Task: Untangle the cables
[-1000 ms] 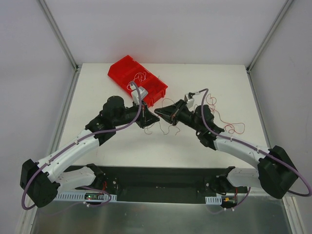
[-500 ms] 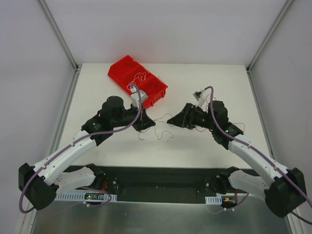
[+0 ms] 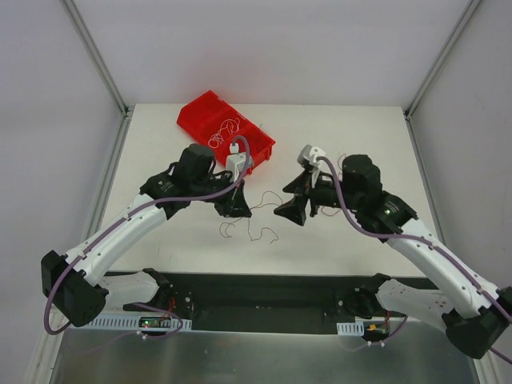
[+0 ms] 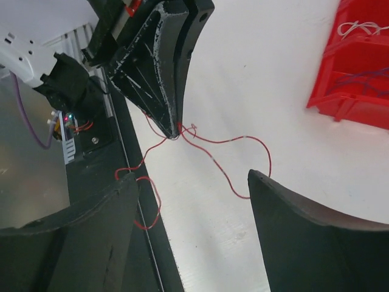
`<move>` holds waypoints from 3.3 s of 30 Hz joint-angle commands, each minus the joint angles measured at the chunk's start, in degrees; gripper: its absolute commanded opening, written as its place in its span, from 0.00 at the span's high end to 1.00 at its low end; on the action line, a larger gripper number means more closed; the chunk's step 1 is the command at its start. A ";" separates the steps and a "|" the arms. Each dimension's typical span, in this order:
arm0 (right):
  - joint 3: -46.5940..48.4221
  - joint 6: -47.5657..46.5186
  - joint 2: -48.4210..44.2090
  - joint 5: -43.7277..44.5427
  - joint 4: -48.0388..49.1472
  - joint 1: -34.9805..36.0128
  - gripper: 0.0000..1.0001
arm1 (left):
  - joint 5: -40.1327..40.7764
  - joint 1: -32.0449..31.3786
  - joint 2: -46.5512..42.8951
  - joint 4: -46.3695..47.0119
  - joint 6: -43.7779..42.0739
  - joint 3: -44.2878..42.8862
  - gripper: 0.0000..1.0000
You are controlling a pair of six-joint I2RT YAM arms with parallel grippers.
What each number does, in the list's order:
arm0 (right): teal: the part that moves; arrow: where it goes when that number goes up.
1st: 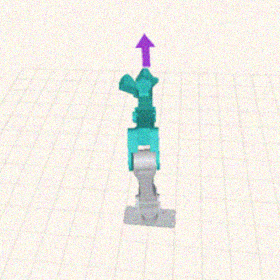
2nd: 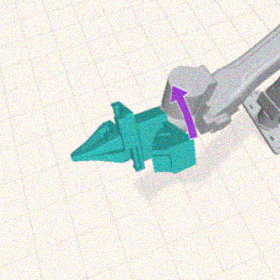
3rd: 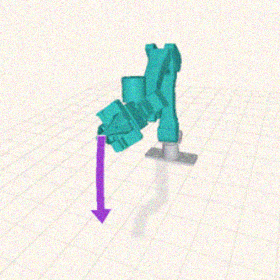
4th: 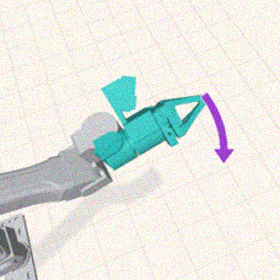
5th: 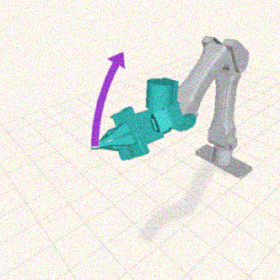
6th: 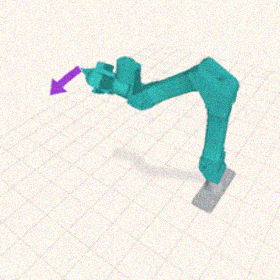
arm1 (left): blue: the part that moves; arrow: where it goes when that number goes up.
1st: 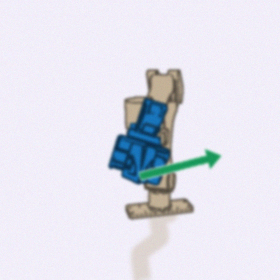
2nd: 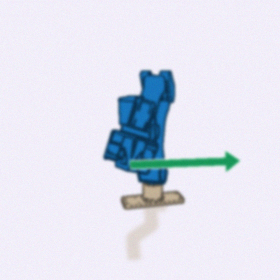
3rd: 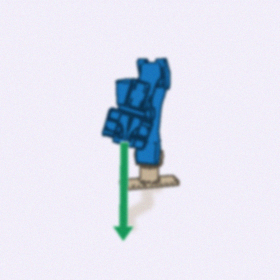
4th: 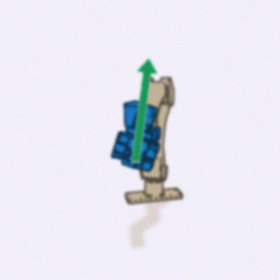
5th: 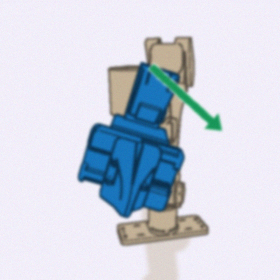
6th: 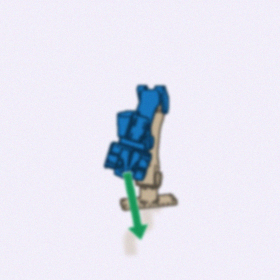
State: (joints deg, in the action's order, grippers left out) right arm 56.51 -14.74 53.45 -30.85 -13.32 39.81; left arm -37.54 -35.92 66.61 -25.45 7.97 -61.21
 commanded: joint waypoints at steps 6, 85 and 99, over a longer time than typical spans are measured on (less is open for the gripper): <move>6.86 -11.18 12.37 -10.81 1.02 4.04 0.25 | -7.19 0.24 -0.16 -5.22 -4.45 -3.39 1.00; -10.98 51.57 10.27 46.14 41.45 17.67 1.00 | 0.63 -0.38 -10.36 34.42 19.02 11.99 0.12; -9.23 53.94 10.01 52.38 37.76 20.74 1.00 | 5.71 -2.57 -7.28 31.00 17.26 9.98 0.50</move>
State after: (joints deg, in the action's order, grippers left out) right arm 44.88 38.46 63.81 17.80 23.55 59.51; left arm -33.93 -37.91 58.70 5.32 26.04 -49.12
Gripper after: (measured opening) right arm 0.009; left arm 0.629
